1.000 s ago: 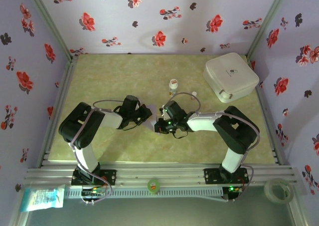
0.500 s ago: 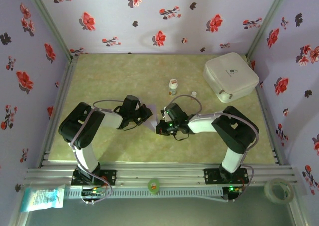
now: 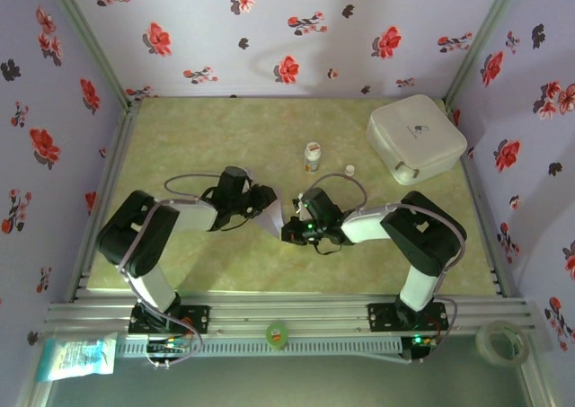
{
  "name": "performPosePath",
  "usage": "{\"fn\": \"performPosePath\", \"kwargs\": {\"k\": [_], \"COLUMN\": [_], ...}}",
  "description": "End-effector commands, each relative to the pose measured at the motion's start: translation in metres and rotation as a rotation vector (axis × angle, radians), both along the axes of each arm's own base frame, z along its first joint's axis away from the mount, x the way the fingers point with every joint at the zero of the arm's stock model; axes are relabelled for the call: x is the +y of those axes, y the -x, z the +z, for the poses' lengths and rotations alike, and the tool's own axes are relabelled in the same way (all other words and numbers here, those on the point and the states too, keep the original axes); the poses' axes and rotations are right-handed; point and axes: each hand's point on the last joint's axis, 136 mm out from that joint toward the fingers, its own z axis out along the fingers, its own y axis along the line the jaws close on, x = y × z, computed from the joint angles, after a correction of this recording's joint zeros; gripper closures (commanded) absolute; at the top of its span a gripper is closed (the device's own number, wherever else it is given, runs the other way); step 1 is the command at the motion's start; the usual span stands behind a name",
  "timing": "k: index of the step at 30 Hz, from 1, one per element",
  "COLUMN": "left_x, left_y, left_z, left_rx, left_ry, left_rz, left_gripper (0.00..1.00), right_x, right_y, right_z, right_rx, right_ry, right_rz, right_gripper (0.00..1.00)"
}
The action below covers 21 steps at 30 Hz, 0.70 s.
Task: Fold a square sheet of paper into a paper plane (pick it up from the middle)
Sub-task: Fourth fold the wing at the center of the table.
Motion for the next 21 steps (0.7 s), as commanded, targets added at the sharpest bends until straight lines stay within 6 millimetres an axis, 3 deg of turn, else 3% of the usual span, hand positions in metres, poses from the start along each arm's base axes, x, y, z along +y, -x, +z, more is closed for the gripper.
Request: {"fn": "performPosePath", "kwargs": {"k": [1, 11, 21], "left_x": [-0.001, -0.001, -0.01], "left_y": [0.006, 0.05, 0.053], "left_z": [0.016, -0.012, -0.029], "left_rx": [-0.036, 0.039, 0.063], "left_ry": [-0.007, -0.056, -0.063], "left_rz": [-0.031, -0.096, -0.13], "left_gripper": [0.77, 0.93, 0.95], "right_x": [-0.023, -0.024, -0.025], "right_y": [0.014, 0.012, 0.011], "right_z": [-0.032, -0.034, -0.036], "right_rx": [0.09, 0.105, 0.111], "right_ry": [0.101, 0.094, 0.095], "right_rz": [-0.031, -0.059, -0.066], "right_gripper": [1.0, 1.0, 1.0]}}
